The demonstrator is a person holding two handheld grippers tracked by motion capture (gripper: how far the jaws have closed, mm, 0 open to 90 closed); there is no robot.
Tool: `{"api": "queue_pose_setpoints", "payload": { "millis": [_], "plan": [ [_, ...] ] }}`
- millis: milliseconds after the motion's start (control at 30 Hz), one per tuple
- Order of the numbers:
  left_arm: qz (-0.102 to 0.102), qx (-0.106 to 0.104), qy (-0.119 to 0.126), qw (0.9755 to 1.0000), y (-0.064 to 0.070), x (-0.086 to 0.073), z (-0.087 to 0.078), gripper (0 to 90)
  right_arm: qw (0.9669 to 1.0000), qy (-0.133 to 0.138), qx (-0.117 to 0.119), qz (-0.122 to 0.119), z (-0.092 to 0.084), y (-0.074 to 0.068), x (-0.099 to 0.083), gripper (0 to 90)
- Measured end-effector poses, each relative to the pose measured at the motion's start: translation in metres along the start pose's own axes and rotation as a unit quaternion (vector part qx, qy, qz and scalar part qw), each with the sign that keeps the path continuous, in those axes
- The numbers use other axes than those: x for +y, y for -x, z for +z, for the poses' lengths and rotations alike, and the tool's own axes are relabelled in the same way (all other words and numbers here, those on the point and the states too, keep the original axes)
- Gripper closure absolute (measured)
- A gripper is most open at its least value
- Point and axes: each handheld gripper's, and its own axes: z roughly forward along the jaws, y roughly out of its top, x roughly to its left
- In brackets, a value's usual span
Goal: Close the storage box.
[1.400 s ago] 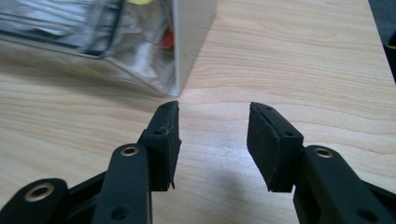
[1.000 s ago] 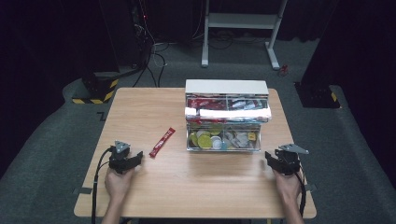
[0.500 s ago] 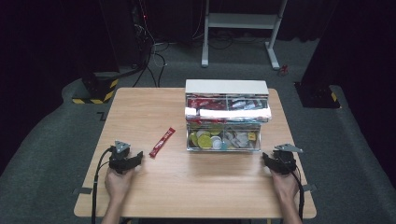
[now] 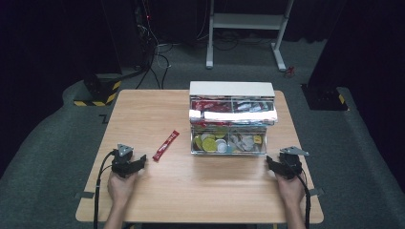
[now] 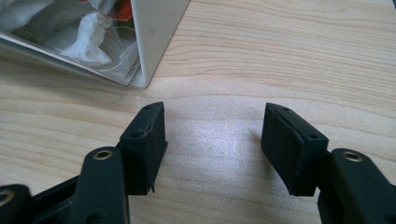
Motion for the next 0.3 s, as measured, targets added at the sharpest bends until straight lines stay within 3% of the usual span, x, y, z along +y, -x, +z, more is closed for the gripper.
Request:
{"api": "queue_pose_setpoints", "payload": {
  "millis": [300],
  "plan": [
    [-0.007,-0.014,0.003,0.9999,-0.0030,-0.0001,-0.0004,35.1,1.0000,-0.001,0.000,0.002,0.0001,-0.0001,0.0000,37.4]
  ]
}}
